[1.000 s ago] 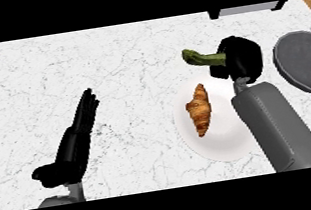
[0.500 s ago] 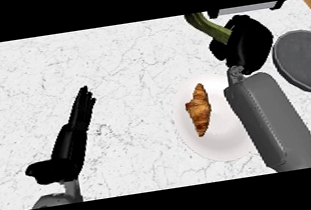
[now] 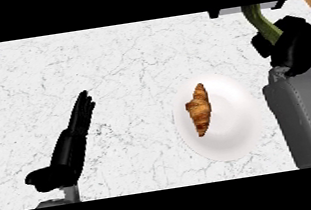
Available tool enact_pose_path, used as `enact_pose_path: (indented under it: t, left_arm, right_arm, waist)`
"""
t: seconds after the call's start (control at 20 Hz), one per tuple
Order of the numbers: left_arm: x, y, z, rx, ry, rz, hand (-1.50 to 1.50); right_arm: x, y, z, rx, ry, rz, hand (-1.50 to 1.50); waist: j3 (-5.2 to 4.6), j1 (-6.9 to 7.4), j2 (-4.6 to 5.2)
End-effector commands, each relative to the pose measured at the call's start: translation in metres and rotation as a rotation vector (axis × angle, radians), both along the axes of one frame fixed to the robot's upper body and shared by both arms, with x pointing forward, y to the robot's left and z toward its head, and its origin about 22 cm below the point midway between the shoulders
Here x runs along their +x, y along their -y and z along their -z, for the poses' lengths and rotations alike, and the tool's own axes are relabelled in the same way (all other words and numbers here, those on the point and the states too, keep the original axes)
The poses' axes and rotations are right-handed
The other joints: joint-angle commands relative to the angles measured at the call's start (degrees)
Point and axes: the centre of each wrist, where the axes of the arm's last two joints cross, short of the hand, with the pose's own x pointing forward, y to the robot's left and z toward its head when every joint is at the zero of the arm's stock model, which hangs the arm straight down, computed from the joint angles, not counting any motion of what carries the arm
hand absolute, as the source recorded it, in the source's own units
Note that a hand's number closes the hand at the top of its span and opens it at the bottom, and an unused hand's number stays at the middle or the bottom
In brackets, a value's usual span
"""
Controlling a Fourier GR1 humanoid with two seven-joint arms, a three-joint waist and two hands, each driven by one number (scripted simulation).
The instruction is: Pick the squash from the plate and place it in the pan
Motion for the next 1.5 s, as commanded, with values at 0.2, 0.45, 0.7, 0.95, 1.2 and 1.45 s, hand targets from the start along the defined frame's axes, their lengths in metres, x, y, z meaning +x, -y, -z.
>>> enact_pose_path:
  t: [0.2,0.45,0.7,0.95,1.2,1.45]
  left_arm:
    - [0.008,0.002,-0.016,-0.003,0.003,-0.013,0.00]
    - [0.009,-0.001,-0.010,0.004,0.011,0.008,0.00]
    - [0.012,0.022,-0.014,0.006,0.016,0.034,0.00]
    - [0.011,0.022,-0.005,-0.012,0.019,0.038,0.00]
    - [0.010,0.018,-0.002,-0.013,0.007,0.059,0.00]
    - [0.018,0.017,-0.005,-0.022,0.018,0.058,0.00]
  right_arm:
    - [-0.007,0.099,0.028,-0.198,0.020,0.176,1.50]
    - [-0.004,0.143,0.036,-0.159,0.160,0.257,1.50]
    - [-0.008,0.186,0.038,-0.161,0.158,0.277,1.50]
    - [-0.017,0.205,0.050,0.023,0.008,0.249,1.50]
    - [-0.015,0.214,0.048,0.208,-0.227,0.090,-1.50]
    - [-0.017,0.210,0.060,0.285,-0.119,-0.001,-1.50]
  waist:
    - [0.04,0.31,0.13]
    - [0.10,0.87,0.45]
    - [0.19,1.34,0.66]
    - [0.30,1.82,0.97]
    - [0.35,2.76,1.28]
    - [0.36,2.56,1.33]
